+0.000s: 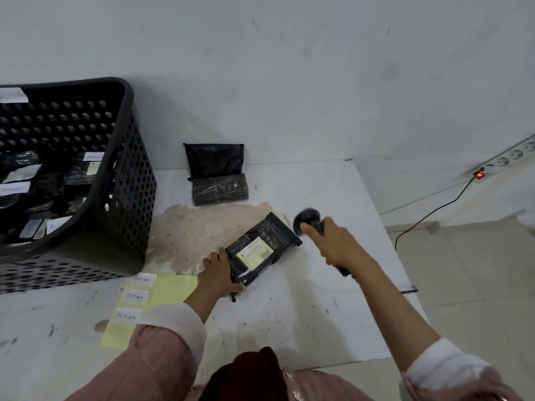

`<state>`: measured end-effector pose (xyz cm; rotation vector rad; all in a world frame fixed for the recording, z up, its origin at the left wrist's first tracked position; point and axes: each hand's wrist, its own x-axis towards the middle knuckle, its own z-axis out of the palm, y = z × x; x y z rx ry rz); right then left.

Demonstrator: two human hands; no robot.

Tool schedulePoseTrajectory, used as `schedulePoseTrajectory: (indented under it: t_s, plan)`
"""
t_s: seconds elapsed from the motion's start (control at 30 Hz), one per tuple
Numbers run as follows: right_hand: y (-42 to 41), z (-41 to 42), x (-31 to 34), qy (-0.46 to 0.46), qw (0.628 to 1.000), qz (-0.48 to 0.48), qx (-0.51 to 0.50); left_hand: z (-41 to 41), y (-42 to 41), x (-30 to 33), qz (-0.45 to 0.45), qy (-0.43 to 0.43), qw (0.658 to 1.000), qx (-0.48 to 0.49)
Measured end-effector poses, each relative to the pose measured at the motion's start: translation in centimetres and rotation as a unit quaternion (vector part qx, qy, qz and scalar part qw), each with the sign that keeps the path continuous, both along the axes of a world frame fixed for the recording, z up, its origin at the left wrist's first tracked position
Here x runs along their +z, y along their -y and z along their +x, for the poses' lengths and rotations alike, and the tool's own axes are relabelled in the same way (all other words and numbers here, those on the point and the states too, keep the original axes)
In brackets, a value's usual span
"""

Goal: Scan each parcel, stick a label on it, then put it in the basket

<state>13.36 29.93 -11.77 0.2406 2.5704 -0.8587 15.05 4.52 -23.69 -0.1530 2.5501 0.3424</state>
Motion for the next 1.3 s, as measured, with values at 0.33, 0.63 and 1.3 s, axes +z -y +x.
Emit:
schedulePoseTrajectory:
  t_s: [0.33,0.63,1.3]
  plan:
    - [-1.3,5.7,-13.4,-0.010,0.994,-0.017,-0.104,-0.4,1.9,0.9,0.017,0.036,0.998,-0.057]
    - [1.4,7.0,-15.3,-0.068,0.985,0.123,-0.104,2.8,7.5,1.0,0.076,-0.153,0.977,-0.124]
    - [16.6,12.2,-10.5,-0.353,0.918,-0.029,-0.179,11.0,25.2,-2.3,0.167,-0.143,0.968,0.118]
